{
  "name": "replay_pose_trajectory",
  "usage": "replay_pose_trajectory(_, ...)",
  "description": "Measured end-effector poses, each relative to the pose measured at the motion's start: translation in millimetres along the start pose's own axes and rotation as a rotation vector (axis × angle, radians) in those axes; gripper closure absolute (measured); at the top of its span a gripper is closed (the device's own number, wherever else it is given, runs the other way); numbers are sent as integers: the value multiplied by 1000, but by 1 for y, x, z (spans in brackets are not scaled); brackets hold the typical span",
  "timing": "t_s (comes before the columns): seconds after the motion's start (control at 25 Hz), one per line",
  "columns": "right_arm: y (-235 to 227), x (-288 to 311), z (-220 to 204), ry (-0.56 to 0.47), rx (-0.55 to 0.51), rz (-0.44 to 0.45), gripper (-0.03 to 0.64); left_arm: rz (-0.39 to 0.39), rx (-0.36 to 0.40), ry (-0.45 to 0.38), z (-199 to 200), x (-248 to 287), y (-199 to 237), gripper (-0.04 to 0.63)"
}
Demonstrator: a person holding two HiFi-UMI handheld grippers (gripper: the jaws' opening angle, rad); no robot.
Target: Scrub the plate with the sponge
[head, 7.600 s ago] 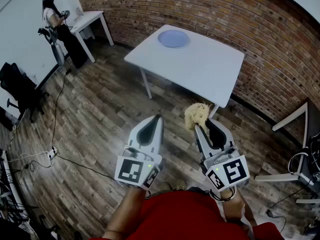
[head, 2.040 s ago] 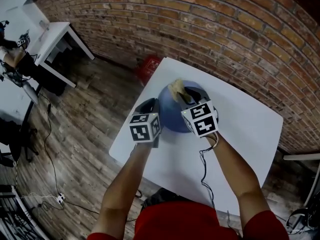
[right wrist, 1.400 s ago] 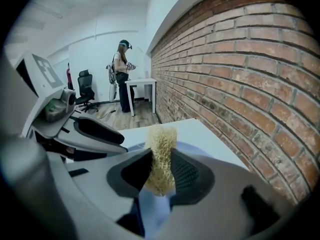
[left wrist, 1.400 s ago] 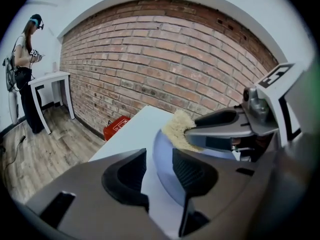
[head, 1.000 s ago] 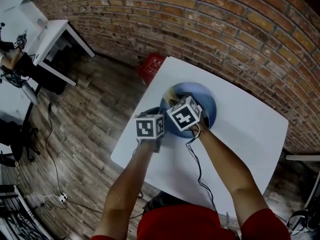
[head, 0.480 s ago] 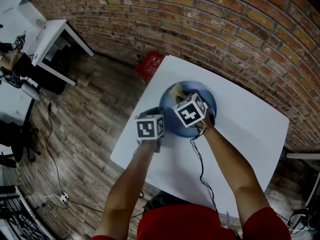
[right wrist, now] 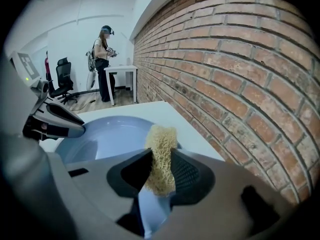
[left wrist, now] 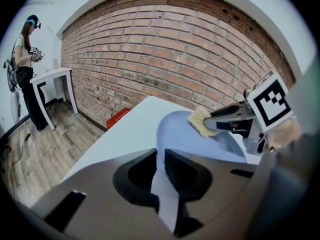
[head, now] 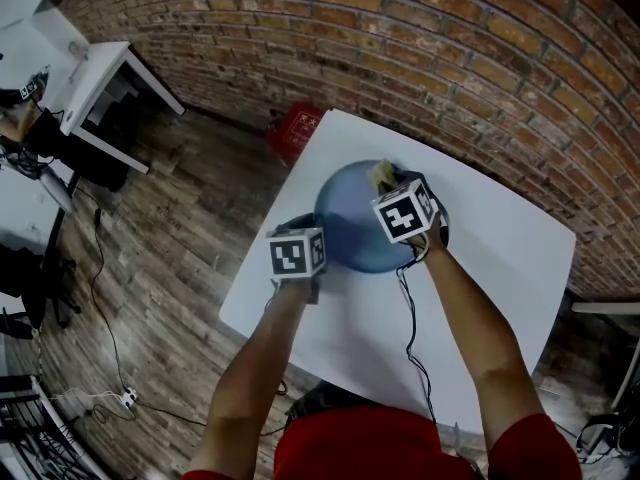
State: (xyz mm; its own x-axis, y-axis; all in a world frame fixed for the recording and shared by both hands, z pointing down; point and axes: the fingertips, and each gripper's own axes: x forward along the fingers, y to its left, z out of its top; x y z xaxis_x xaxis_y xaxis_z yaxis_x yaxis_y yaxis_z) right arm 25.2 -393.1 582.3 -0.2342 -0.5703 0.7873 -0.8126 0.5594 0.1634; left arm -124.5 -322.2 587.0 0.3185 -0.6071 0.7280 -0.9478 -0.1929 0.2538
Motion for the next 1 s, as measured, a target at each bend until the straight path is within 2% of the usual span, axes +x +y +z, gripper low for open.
replay_pose_trajectory(0.16,5,-8,3,-15,8,9,497,-1,-3,0,0,0,0,537)
replay_pose_trajectory(0.44,82,-20,23,-53,-14,160,497,2,-12,-5,-1,0,0,537)
replay_pose_trajectory(0.64,110,-16,25,-36,-27,206,497,1,-6,-5,0,1,-1,538)
replay_pose_trajectory(0.8,113,-10,21,-14,-35,204,497,7,-7,-9,0,1,1,538)
replay_pose_trajectory(1.0,87,-12,8,15,-15,164,497,1,-5,-9,0,-2,-2,538)
